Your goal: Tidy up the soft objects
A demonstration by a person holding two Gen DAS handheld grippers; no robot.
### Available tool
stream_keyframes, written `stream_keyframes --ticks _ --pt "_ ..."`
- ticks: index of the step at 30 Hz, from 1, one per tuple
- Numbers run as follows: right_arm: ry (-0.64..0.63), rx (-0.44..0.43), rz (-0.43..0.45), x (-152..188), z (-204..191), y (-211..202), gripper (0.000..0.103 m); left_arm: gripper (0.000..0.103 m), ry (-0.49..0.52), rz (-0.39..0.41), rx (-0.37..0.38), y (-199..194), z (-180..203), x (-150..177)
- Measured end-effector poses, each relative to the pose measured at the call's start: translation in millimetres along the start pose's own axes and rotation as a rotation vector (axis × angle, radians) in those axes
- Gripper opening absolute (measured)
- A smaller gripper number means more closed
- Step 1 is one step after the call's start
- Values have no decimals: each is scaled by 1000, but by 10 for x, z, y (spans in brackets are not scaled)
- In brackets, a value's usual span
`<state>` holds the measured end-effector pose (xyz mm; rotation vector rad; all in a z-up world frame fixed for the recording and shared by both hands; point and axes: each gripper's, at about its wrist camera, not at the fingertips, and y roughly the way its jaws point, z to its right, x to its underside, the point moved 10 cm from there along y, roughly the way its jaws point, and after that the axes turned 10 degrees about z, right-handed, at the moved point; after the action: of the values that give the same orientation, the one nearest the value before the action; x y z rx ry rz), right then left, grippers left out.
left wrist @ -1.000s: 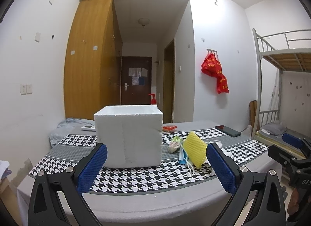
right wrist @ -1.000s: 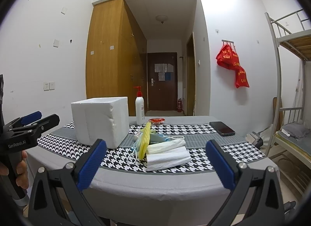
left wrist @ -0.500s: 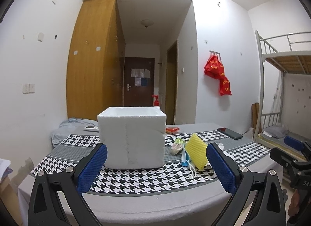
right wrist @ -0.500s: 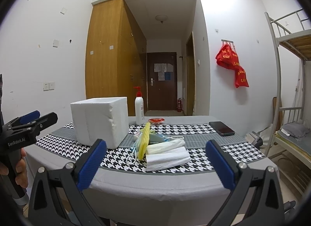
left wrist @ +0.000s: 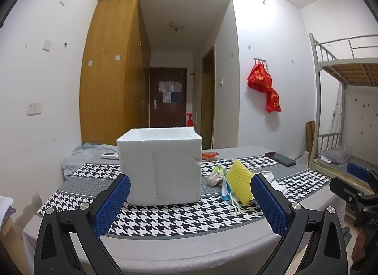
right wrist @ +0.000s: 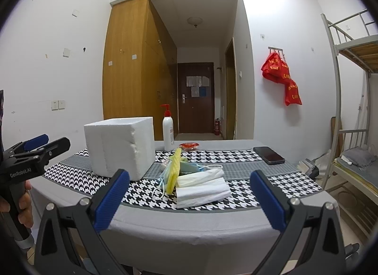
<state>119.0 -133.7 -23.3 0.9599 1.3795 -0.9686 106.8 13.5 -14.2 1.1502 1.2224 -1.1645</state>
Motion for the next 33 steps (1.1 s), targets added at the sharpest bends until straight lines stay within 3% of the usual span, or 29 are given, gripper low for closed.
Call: stream_keyframes --ticks 15,33 --pt "9 9 -10 9 75 75 103 102 -15 1 19 95 28 19" --pt "22 25 -102 257 211 491 103 102 -41 -136 127 646 278 310"
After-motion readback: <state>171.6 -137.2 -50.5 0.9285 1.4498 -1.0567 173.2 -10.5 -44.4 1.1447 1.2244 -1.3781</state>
